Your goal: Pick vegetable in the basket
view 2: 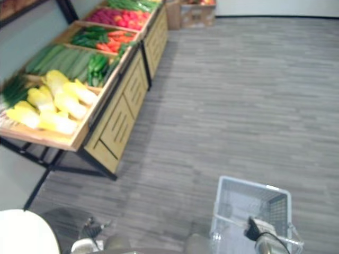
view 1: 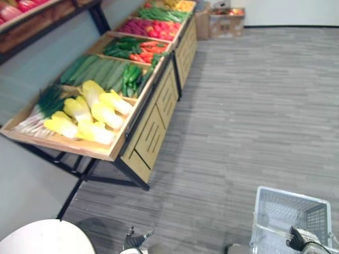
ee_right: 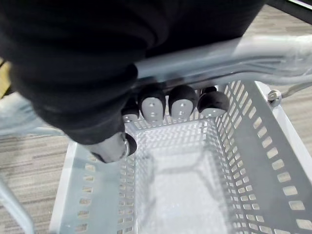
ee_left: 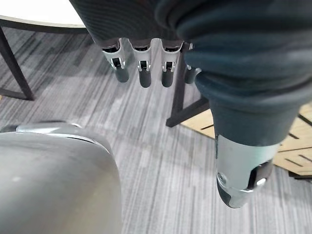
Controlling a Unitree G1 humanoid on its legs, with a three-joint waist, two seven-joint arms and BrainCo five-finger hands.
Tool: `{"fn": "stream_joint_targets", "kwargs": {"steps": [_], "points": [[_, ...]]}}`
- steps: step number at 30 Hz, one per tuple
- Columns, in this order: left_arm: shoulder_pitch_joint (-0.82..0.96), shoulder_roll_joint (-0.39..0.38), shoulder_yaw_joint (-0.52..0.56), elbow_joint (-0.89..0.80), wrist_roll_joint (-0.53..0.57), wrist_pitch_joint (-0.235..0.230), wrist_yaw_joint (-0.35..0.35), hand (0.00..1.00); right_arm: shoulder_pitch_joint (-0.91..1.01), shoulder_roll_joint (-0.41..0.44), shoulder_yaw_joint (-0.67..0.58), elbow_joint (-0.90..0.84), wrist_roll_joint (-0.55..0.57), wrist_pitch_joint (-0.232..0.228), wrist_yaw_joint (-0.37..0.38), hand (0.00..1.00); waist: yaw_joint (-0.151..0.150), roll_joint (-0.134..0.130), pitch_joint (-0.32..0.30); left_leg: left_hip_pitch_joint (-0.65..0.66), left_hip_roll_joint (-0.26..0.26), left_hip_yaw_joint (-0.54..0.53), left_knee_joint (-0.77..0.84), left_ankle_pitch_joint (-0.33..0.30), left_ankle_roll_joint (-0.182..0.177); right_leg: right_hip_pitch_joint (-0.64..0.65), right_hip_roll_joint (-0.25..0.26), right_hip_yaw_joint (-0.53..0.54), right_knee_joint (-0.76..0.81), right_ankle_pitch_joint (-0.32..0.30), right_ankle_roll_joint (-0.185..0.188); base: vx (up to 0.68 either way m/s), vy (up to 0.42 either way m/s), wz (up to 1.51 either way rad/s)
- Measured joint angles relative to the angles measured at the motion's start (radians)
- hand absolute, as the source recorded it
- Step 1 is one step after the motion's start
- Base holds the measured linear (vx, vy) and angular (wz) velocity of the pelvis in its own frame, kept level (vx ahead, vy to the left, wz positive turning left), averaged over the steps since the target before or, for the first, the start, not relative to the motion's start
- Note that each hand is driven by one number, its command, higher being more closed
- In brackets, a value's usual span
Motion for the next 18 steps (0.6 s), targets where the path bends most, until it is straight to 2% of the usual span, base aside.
{"fn": "stream_joint_targets", "kwargs": {"steps": [1,3,4,5,6,8,9,11,12,15,16,17,18], "points": [[0.002,-0.002,0.0,-0.008,0.0,0.0,0.0,0.0,-0.004,-0.002,0.0,0.0,0.0,0.001,-0.008,1.0,-0.001,0.0,0.0,-0.023,-0.026,0.045,-0.005,-0.039,0.0,0.022,0.005,-0.033,-0.021,0.0,0.0,0.17,-0.098,0.71],[0.0,-0.002,0.0,-0.012,0.001,0.001,0.0,0.0,0.0,0.005,0.0,0.0,0.0,0.001,-0.011,1.0,-0.001,0.0,0.0,-0.036,-0.065,0.12,-0.11,-0.059,-0.006,0.046,0.015,-0.1,-0.04,0.001,-0.001,0.14,-0.038,0.81],[-0.001,-0.004,-0.003,-0.011,0.001,0.003,0.0,0.0,0.005,0.006,-0.001,0.0,0.002,0.0,-0.013,1.0,-0.003,0.001,0.0,-0.03,-0.092,0.143,-0.183,-0.053,-0.006,0.054,0.018,-0.13,-0.042,0.001,0.0,0.13,0.017,0.86],[-0.001,-0.008,-0.004,-0.011,0.003,0.004,-0.001,0.0,0.008,0.007,-0.002,0.0,0.003,-0.001,-0.013,1.0,-0.004,0.004,-0.003,-0.026,-0.123,0.147,-0.269,-0.016,0.001,0.058,0.024,-0.156,-0.042,0.001,0.0,0.08,0.048,0.71],[-0.001,-0.009,-0.003,-0.011,0.004,0.006,-0.001,0.0,0.009,0.012,-0.005,0.0,0.003,-0.001,-0.013,1.0,-0.004,0.005,-0.003,-0.015,-0.136,0.163,-0.319,-0.013,0.008,0.064,0.028,-0.173,-0.043,0.001,0.001,0.12,0.076,0.87],[0.0,-0.007,-0.003,-0.008,0.011,0.007,-0.001,0.0,0.02,0.035,-0.01,-0.001,0.002,-0.002,-0.014,1.0,0.004,-0.001,-0.029,0.046,-0.187,0.107,-0.504,0.003,0.018,0.074,0.036,-0.211,-0.07,0.008,0.014,0.13,0.087,0.89],[-0.002,-0.005,-0.002,-0.008,0.01,0.007,-0.001,0.0,0.015,0.038,-0.01,-0.001,0.002,-0.002,-0.014,1.0,0.012,-0.005,-0.028,0.054,-0.195,0.091,-0.528,0.003,0.018,0.081,0.039,-0.213,-0.082,0.011,0.018,0.11,0.082,0.65],[-0.008,0.013,-0.002,-0.006,0.012,0.007,0.0,0.0,-0.004,0.059,-0.007,-0.001,0.003,-0.002,-0.016,1.0,0.036,-0.034,-0.033,0.053,-0.229,0.045,-0.541,0.007,0.025,0.116,0.029,-0.217,-0.128,0.025,0.042,0.08,0.073,0.54],[-0.007,0.016,-0.003,-0.002,0.013,0.008,0.0,0.0,-0.008,0.063,-0.007,-0.001,0.008,-0.006,-0.018,1.0,0.04,-0.04,-0.037,0.055,-0.238,0.04,-0.539,0.009,0.026,0.124,0.024,-0.216,-0.136,0.027,0.045,0.05,0.062,0.47],[0.002,0.026,-0.004,0.027,0.016,0.009,0.001,0.0,-0.059,0.083,0.018,-0.001,0.019,-0.042,-0.021,1.0,0.05,-0.042,-0.042,0.065,-0.26,0.024,-0.534,0.009,0.027,0.149,0.011,-0.211,-0.147,0.033,0.054,0.01,0.041,0.17],[0.012,0.026,-0.004,0.042,0.018,0.01,0.0,0.0,-0.071,0.1,0.021,0.0,0.02,-0.048,-0.021,1.0,0.053,-0.042,-0.043,0.074,-0.273,0.022,-0.538,0.003,0.032,0.152,0.0,-0.211,-0.129,0.026,0.068,0.0,0.042,-0.06],[0.018,0.03,-0.004,0.051,0.018,0.009,-0.001,0.0,-0.071,0.11,0.021,-0.001,0.02,-0.051,-0.021,1.0,0.055,-0.059,-0.038,0.084,-0.294,0.021,-0.519,-0.041,0.041,0.146,-0.036,-0.206,-0.078,-0.013,0.118,0.07,0.088,-0.04],[0.025,0.027,-0.01,0.066,0.018,0.012,-0.002,0.0,-0.071,0.109,0.013,0.0,0.021,-0.05,-0.023,1.0,0.048,-0.045,-0.04,0.093,-0.304,0.017,-0.488,-0.116,0.062,0.122,-0.068,-0.193,0.016,-0.052,0.128,0.06,0.126,0.03]]}}
